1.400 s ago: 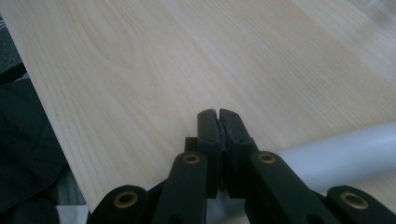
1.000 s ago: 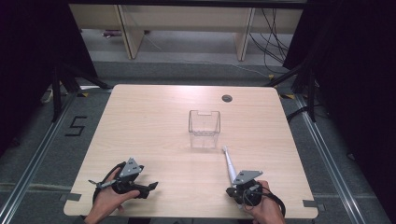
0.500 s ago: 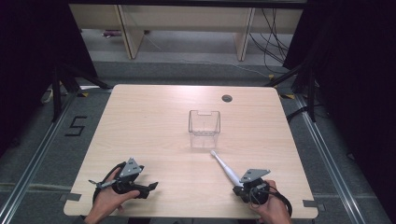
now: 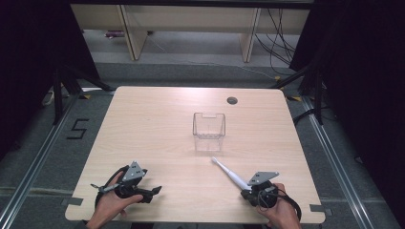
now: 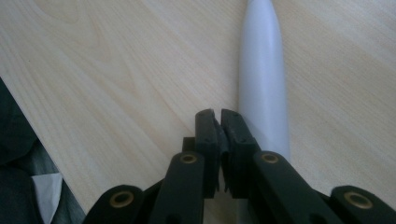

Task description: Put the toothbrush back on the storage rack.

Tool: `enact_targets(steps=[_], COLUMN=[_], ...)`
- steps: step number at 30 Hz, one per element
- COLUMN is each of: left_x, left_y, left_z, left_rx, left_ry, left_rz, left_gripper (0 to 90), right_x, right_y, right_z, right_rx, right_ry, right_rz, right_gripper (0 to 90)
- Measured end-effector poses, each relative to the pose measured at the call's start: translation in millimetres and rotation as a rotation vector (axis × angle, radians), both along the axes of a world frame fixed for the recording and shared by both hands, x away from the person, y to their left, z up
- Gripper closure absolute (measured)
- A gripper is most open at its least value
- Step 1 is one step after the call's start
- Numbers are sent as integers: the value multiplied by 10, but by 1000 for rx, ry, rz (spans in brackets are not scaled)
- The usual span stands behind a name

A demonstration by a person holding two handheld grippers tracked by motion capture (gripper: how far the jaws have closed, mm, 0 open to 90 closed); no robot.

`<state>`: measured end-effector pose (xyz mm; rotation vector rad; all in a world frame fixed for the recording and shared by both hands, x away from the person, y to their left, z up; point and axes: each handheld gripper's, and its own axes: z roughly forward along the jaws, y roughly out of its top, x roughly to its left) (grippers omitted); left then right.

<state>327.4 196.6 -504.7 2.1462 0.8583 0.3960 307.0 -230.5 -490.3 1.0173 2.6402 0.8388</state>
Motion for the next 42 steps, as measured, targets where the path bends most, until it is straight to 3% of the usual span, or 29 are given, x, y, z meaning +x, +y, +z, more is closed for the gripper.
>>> enact_targets(steps=[1, 2, 4, 8, 13, 15, 16, 18, 20, 23, 29, 32, 37, 38, 42], left_x=[2, -9, -9, -9, -6, -5, -5, -3, 0, 1, -3, -3, -2, -2, -2], left_y=[1, -14, -16, -18, -7, -7, -6, -3, 2, 4, 4, 4, 4, 4, 4], left_z=[-1, -8, -11, -12, -8, -10, -10, -11, -9, -7, -4, -3, -4, -4, -4], left_rx=[1, -22, -21, -21, -7, -7, -6, -5, -3, -1, -4, -5, -4, -3, -4], left_ry=[-1, 11, 9, 8, 10, 10, 10, 9, 10, 9, 9, 9, 9, 8, 9], left_rz=[-2, 6, 8, 6, 2, 3, 4, 2, 1, -2, 0, 0, 0, 0, 0], left_gripper=[162, 162, 162, 162, 162, 162, 162, 162, 162, 162, 162, 162, 162, 162, 162], right_x=[-22, -16, 0, 5, 67, 106, 131, 218, 291, 369, 506, 530, 603, 599, 651], right_y=[12, 2, -12, -9, 26, 51, 77, 102, 141, 215, 330, 393, 436, 452, 475], right_z=[4, 14, 19, 104, 220, 273, 268, 280, 290, 291, 253, 223, 197, 196, 183], right_rx=[15, 7, 27, 47, 15, -23, -26, -88, -107, -136, -212, -241, -272, -281, -291], right_ry=[21, 30, 1, -12, -43, -2, -4, 20, 34, 87, 112, 150, 154, 170, 181], right_rz=[-35, -27, 11, -14, -40, -59, -77, -54, -56, -51, 1, -14, 28, 3, 27], right_gripper=[856, 850, 835, 732, 587, 553, 524, 495, 465, 458, 455, 458, 482, 489, 511])
